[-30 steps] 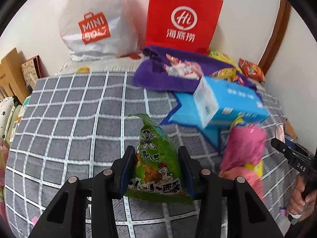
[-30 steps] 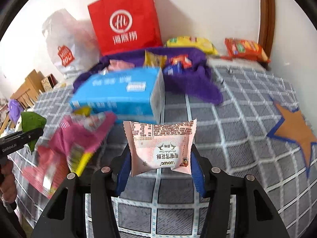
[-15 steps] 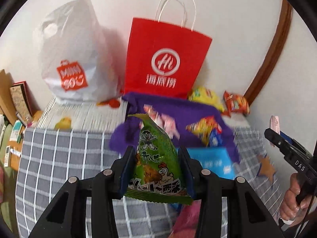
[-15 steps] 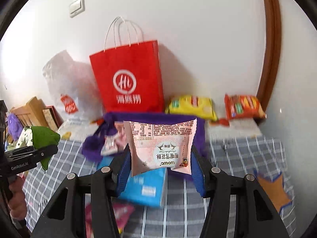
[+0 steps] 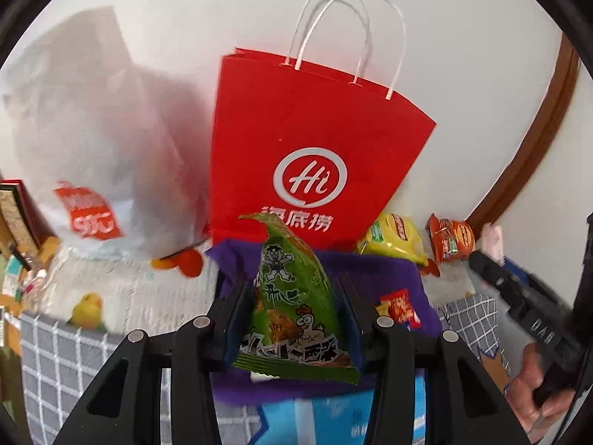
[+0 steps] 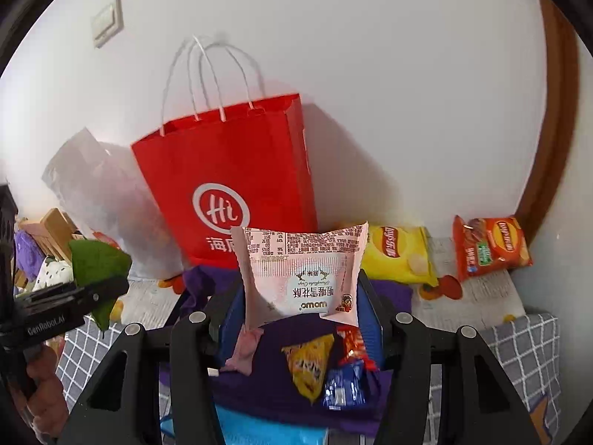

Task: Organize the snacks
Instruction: 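Carry the green bag and biscuit packet over the purple towel, then lower both snacks onto the purple towel and open both grippers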

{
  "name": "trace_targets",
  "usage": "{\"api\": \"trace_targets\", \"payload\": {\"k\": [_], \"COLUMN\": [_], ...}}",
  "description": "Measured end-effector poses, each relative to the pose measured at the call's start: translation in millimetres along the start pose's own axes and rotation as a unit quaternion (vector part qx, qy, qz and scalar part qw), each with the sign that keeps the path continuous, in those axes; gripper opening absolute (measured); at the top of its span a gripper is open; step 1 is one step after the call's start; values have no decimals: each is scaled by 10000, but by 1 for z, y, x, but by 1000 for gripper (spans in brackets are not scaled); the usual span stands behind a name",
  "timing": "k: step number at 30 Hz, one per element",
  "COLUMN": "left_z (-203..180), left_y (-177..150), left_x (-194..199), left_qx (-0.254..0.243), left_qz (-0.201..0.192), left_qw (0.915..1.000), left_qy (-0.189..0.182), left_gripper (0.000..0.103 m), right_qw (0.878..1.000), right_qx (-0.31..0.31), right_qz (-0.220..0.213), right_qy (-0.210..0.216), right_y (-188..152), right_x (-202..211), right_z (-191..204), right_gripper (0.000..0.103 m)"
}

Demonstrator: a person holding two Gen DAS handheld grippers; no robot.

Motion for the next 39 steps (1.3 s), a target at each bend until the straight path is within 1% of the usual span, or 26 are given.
{"api": "trace_targets", "payload": {"k": [4, 6, 8, 10, 14, 16, 19, 23, 25, 26, 27, 28, 31, 35, 39], "left_z": [15, 24, 33, 43, 54, 55, 52, 52, 52, 52, 52, 51, 48, 46, 37], "left_y": [6, 2, 1, 0, 0, -1, -2, -4, -7, -9, -10, -12, -18, -25, -36], "left_x": [-30, -41, -53, -55, -56, -58, -61, -70, -77, -81, -86, -90, -102, -117, -133], "left_qx": [54, -1, 43, 182, 327, 341, 291, 274, 323, 364, 403, 430, 515, 790, 782], "left_qz": [176, 200, 428, 410, 430, 451, 501, 587, 662, 713, 770, 816, 882, 890, 1012], "left_qw": [9998, 9997, 9987, 9987, 9982, 9979, 9976, 9973, 9969, 9966, 9962, 9957, 9947, 9913, 9899], "left_qy": [34, 124, 288, 260, 274, 304, 369, 349, 285, 200, 95, 24, -153, -561, -618], "left_gripper": [42, 42, 42, 42, 42, 42, 42, 42, 42, 42, 42, 42, 42, 42, 42], "right_qw": [9997, 9981, 9972, 9959, 9934, 9925, 9887, 9860, 9840, 9821, 9797, 9791, 9814, 9887, 9935], "right_qx": [15, 221, 327, 348, 157, 149, 350, 555, 609, 614, 596, 582, 530, 298, 262], "right_qz": [255, 556, 636, 816, 1138, 1215, 1454, 1570, 1676, 1782, 1913, 1944, 1841, 1469, 1094], "right_qy": [3, -163, -221, -203, 11, -13, -35, -34, -9, 26, 105, 161, 73, 96, -196], "right_y": [-13, -18, -26, -31, -41, -46, -57, -64, -66, -67, -68, -68, -60, -42, -29], "right_x": [-42, -63, -79, -91, -113, -120, -133, -139, -142, -143, -144, -144, -134, -110, -89], "right_z": [-1, 1, -1, -3, -5, -2, 8, 16, 19, 19, 18, 17, 9, -7, -18], "right_gripper": [54, 54, 54, 54, 55, 56, 57, 57, 60, 67, 71, 71, 71, 74, 74]}}
Point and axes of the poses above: each gripper's, at about its wrist camera, not at the fingertips, and x roughly against the way its jaws point, z to its left, y to its top, the point moved 2 cm from there along -x, roughly the way its jaws point, and after that the axes turned 14 degrees about -y, right-handed, at the moved point
